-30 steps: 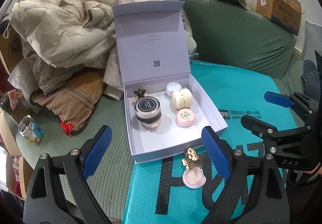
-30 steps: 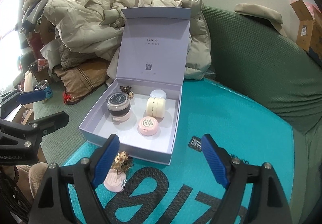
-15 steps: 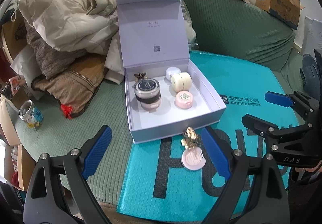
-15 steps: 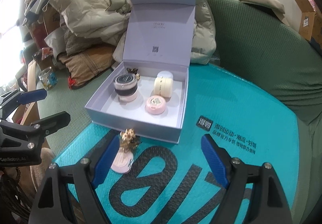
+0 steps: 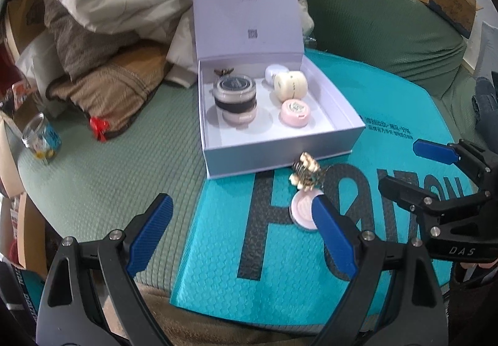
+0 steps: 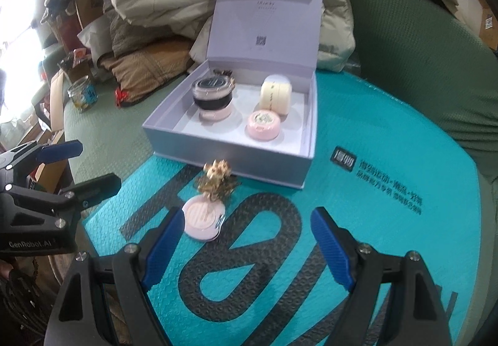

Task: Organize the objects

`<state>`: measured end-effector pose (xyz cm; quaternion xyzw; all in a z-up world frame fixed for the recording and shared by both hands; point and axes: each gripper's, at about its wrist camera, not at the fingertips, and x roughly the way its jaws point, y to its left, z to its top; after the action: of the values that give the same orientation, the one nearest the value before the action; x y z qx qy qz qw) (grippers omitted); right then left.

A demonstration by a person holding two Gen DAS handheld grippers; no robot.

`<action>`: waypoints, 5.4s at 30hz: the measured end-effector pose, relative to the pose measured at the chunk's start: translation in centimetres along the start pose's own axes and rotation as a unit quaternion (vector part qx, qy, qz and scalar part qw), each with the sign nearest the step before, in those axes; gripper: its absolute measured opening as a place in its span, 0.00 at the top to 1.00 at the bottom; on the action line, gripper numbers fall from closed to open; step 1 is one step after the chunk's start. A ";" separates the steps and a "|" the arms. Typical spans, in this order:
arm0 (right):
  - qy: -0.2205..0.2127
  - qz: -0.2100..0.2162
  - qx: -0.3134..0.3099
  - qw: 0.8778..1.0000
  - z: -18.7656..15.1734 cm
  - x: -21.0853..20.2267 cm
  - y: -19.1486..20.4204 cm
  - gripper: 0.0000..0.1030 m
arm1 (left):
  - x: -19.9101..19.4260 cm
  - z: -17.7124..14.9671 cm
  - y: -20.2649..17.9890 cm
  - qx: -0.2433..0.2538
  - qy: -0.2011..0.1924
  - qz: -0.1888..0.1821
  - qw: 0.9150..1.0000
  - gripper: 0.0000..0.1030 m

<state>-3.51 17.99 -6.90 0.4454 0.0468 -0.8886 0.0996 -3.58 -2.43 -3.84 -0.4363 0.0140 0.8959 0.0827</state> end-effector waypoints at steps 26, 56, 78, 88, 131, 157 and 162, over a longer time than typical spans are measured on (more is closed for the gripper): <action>0.031 0.025 0.000 0.999 0.3 5.4 -1.1 0.18 | 5.6 -3.4 -0.4 -0.008 0.062 -0.031 0.998 0.12; 0.054 0.066 -0.010 0.996 1.2 10.6 -3.1 0.51 | 9.2 -3.4 -4.2 0.038 0.087 -0.057 0.994 0.12; 0.065 0.058 0.007 0.996 -1.9 8.6 -5.7 0.53 | 9.9 -2.6 -4.1 0.019 0.062 -0.092 0.994 0.23; 0.057 0.045 0.009 0.997 -2.1 8.1 -6.5 0.51 | 9.9 -4.1 -8.8 0.116 0.066 -0.070 0.989 0.22; 0.026 0.048 -0.078 0.995 -4.9 6.8 -0.9 0.62 | 8.3 -5.3 -1.9 0.049 0.022 -0.068 0.996 0.49; 0.014 0.046 -0.080 0.996 -3.7 6.6 -0.1 0.59 | 8.5 -4.4 -2.0 0.060 0.032 -0.048 0.997 0.50; 0.015 0.055 -0.076 0.995 -3.3 5.4 0.0 0.59 | 7.6 -4.2 -1.9 0.054 0.030 -0.058 0.996 0.50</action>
<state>-4.07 17.83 -13.25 0.4518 0.0916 -0.8687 0.1812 -4.60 0.05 -12.31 -0.4576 0.0396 0.8741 0.1582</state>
